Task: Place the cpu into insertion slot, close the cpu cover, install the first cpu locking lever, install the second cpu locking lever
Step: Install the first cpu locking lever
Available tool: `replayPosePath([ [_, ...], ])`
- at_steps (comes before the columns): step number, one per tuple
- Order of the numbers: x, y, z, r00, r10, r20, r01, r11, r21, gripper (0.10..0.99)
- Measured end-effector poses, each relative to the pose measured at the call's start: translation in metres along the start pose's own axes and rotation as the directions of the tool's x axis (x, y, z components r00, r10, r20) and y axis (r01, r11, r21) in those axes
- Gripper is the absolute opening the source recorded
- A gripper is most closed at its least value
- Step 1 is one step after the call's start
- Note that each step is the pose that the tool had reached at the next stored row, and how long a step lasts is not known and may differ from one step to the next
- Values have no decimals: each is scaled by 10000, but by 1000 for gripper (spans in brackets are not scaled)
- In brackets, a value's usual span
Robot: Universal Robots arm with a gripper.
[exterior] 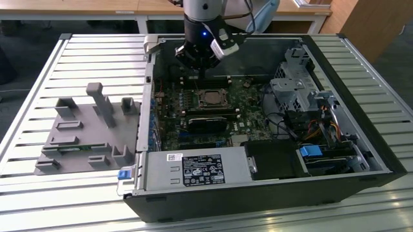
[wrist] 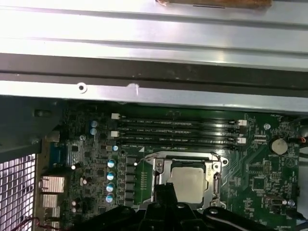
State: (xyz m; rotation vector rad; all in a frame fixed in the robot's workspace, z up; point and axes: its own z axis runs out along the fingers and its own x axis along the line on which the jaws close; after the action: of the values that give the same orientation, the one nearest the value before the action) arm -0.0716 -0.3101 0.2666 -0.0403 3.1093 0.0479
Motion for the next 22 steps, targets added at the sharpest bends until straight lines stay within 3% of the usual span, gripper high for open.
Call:
replayPosePath([
  [13, 251, 12, 32, 10000, 5, 1, -5, 10000, -2, 106],
  [22, 318, 65, 59, 10000, 6, 1, -6, 10000, -1, 106],
])
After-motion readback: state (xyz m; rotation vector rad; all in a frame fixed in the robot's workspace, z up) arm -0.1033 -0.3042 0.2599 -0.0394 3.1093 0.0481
